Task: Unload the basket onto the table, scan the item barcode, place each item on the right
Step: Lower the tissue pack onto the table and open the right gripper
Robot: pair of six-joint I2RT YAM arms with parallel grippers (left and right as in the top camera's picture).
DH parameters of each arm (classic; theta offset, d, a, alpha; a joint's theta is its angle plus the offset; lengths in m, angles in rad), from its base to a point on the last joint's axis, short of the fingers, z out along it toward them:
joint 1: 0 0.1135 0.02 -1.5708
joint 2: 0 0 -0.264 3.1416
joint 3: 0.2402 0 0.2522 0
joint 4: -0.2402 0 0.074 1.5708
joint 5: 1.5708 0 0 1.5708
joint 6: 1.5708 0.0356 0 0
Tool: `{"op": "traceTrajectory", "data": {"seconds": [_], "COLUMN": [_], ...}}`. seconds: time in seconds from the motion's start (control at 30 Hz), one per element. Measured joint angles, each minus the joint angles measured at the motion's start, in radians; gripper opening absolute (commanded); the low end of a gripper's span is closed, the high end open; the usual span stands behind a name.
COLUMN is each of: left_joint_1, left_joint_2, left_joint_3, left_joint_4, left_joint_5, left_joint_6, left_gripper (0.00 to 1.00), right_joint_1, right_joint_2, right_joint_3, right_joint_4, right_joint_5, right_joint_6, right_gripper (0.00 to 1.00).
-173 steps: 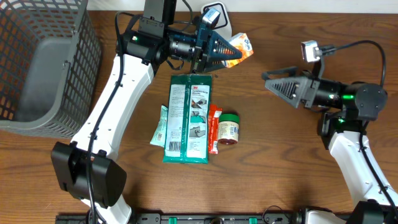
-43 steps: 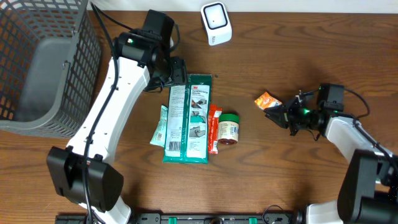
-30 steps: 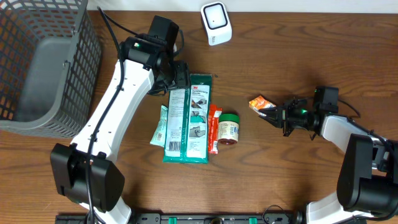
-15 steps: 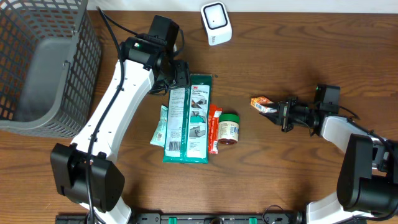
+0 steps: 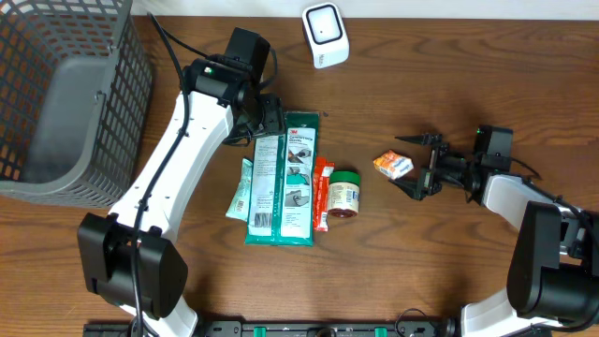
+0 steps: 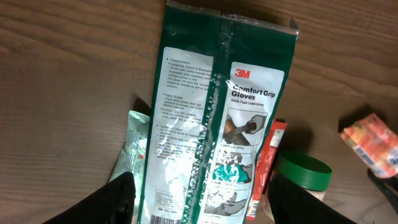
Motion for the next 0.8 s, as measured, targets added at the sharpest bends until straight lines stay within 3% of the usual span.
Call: {"op": "traceTrajectory", "data": {"seconds": [0.13, 0.3, 0.5, 0.8], "left_joint_1": [0.000, 0.000, 0.000, 0.000], "left_joint_2": [0.000, 0.000, 0.000, 0.000], "left_joint_3": [0.000, 0.000, 0.000, 0.000], "left_joint_4": [0.000, 0.005, 0.005, 0.004], "left_joint_5": [-0.003, -0.010, -0.011, -0.011], "left_joint_6": [0.000, 0.000, 0.000, 0.001], "left_gripper": [0.69, 0.69, 0.69, 0.69], "right_joint_1": [-0.005, -0.008, 0.002, 0.024], "right_joint_2": [-0.010, -0.084, -0.196, -0.210], "right_joint_3": [0.000, 0.000, 0.000, 0.000], "right_joint_4": [0.021, 0.028, 0.030, -0.037], "right_joint_5": [-0.004, 0.014, 0.073, 0.113], "right_joint_6": [-0.038, -0.089, -0.172, -0.346], "right_gripper": [0.91, 0.81, 0.80, 0.77]}}
